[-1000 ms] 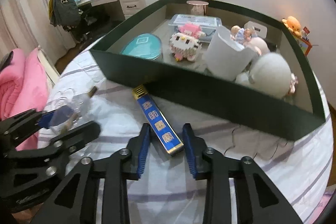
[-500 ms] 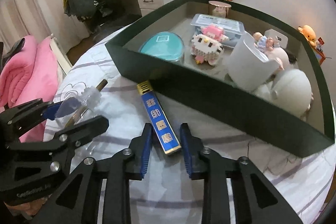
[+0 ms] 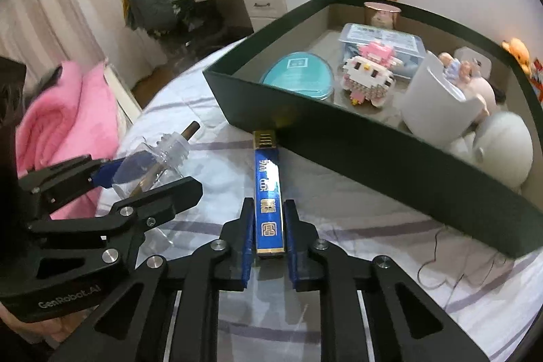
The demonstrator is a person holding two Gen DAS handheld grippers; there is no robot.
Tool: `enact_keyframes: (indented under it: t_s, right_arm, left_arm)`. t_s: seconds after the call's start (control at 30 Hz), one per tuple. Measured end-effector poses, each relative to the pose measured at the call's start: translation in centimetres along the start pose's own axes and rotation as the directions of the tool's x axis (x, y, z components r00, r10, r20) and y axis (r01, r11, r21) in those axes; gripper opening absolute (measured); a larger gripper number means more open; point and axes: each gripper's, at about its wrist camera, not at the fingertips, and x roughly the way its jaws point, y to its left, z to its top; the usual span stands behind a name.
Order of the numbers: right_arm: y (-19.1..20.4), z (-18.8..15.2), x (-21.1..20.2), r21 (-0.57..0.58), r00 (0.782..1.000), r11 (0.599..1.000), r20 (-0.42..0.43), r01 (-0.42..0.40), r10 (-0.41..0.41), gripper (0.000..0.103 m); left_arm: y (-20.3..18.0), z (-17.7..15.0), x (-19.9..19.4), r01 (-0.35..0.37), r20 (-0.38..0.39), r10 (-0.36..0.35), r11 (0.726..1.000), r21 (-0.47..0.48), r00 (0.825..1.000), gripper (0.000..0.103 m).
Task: Organize rigid objects
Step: 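Carry the bottle and blue box into the tray and open both grippers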
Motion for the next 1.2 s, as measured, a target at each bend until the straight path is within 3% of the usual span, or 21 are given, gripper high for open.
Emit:
enact_keyframes:
  t_s: [0.4,0.7,0.97,1.2]
  right_arm:
    - [-0.5,-0.3,-7.2,0.077,0.99,0.997,0.139,-0.026,0.015,0.016]
    - [-3.0,1.6,-11.7,0.115,0.97,0.992,0.233,0.044,-0.07,0.016]
    - [-7.5,4.4,-13.0,0.21,0.948,0.97,0.266,0.122,-0.176,0.016]
    - [-12.1,6.7,-10.7,0.288,0.938,0.937,0.222,0.198,-0.266,0.016]
  left_arm:
    - [-1.4,2.7,-3.2,0.026,0.081,-0.029,0.999,0.028,0.996,0.05]
    - [-3.1,8.2,-3.5,0.035,0.145,-0.044,0.997,0.062,0.989,0.05]
    - [-4.1,12.3,0.5,0.049,0.115,-0.058,0.995,0.085,0.992,0.05]
    - [-4.2,14.2,6.1,0.043,0.041,-0.047,0.995,0.094,0.998,0.05]
